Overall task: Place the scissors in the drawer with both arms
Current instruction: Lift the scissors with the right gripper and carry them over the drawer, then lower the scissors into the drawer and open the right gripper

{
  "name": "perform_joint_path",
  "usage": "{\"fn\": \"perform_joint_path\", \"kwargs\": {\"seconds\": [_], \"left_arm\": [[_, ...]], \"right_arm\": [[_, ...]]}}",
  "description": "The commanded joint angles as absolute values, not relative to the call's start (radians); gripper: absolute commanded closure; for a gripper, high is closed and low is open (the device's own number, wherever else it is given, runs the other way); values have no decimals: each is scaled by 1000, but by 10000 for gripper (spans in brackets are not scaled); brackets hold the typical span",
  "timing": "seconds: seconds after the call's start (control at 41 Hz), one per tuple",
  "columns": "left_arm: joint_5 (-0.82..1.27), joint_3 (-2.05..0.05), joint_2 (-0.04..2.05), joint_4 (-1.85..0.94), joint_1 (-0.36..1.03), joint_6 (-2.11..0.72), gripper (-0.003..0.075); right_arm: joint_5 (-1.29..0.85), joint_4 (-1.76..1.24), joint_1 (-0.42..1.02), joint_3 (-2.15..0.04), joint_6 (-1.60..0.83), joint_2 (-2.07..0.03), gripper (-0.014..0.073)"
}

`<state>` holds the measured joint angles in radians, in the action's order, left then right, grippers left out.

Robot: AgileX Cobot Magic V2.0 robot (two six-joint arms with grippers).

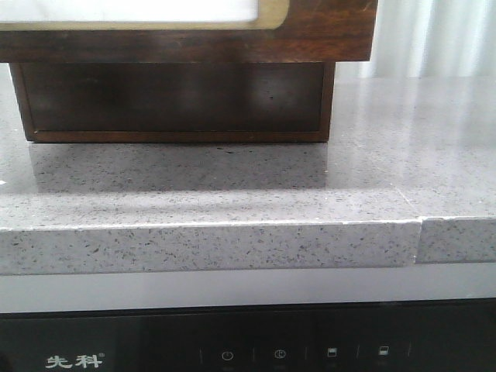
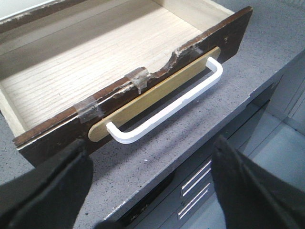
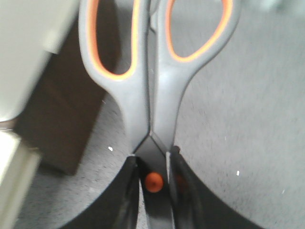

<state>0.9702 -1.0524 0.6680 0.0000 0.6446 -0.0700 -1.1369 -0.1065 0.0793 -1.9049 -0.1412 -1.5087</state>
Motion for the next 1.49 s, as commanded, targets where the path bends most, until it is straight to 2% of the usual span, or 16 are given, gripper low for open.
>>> {"fn": "perform_joint_path", "kwargs": {"seconds": [0.0, 0.342, 0.561, 0.757, 1.001, 1.465], "left_arm": [[895, -1086, 669, 0, 654, -58, 207], [895, -1086, 669, 0, 654, -58, 207], [895, -1086, 669, 0, 654, -58, 207], [895, -1086, 669, 0, 654, -58, 207], [895, -1086, 669, 0, 654, -58, 207], [895, -1086, 669, 0, 654, -58, 207]], "right_arm": [[-1046, -120, 115, -1934, -189, -1408, 516], [-1011, -305, 296, -1934, -466, -1339, 516], [-1012, -478, 419, -1934, -757, -1378, 516], [-1019, -499, 514, -1934, -940, -1446, 516], [-1038, -499, 554, -1934, -1019, -1560, 515], [-1043, -382, 554, -1934, -1019, -1732, 515]]}}
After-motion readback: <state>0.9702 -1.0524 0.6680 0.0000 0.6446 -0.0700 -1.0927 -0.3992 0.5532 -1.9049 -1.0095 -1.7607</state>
